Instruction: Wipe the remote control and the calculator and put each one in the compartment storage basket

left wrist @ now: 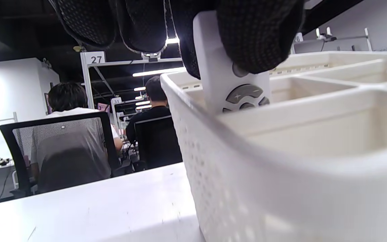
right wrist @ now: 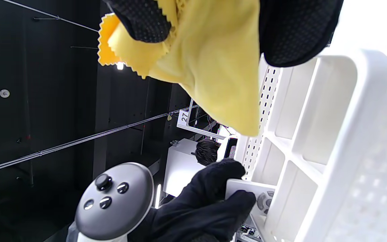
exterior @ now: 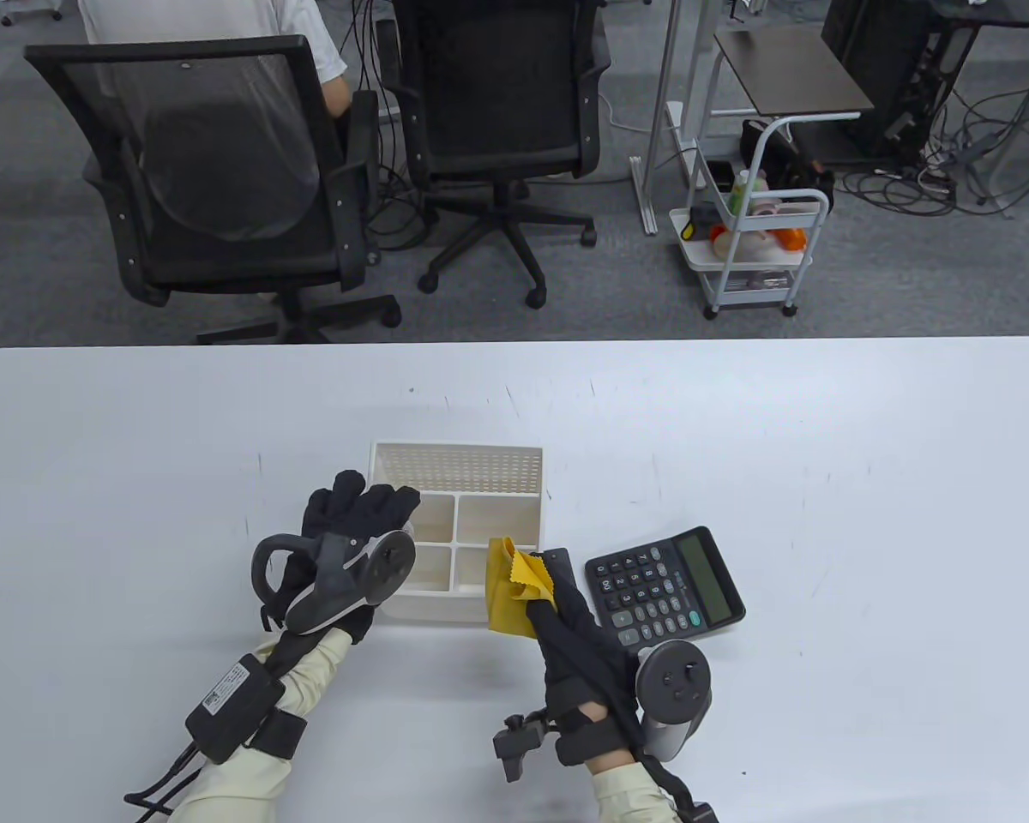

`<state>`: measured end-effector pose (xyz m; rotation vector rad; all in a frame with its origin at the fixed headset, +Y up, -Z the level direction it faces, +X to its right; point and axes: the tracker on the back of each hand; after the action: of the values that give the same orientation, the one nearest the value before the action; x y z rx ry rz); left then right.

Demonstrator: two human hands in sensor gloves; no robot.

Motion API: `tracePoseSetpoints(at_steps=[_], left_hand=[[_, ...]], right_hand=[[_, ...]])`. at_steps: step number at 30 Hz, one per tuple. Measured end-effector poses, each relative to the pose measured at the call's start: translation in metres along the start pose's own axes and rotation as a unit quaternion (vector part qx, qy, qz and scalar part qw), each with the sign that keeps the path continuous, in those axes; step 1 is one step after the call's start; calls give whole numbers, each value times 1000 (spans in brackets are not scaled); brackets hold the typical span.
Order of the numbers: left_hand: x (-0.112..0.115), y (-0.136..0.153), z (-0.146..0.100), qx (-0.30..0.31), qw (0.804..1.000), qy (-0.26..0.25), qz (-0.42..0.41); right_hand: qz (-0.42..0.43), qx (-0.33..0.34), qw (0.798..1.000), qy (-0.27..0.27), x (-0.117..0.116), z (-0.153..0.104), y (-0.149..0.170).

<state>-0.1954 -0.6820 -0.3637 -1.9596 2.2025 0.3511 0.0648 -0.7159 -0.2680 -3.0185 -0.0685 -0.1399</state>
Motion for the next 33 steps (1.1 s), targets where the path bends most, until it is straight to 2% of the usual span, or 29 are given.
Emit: tracePoseSetpoints(at_steps=[9,16,20,27,31,33], left_hand=[[12,3,-6,-7,1000,25,-16],[-16,10,-26,-5,996,-4,-92],[-29,13,-41,-12,986,5,-166],[-31,15,-73,-7,951,54,-303],[-20,13,-89,-12,912,118,-392],[-17,14,-92,-19,901,126,-415]], right_hand=[[-13,5,1000,-7,-2,0,1],[-11,1,1000,-18,-5,0,1],[-8,1,1000,-20,-6,0,2],[7,-2,999,-41,-11,-1,3],[13,-2,997,-75,-19,-4,4],[10,1,996,-86,-22,-5,3]])
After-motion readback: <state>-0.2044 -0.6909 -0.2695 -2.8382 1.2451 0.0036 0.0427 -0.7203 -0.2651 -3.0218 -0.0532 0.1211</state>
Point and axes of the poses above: the tracker on the back of each hand, its own y axis roughly to the little-finger side, its own z axis roughly from the wrist to the fingertips, x = y × z, and after that the axes turned 14 degrees about -x, right-handed
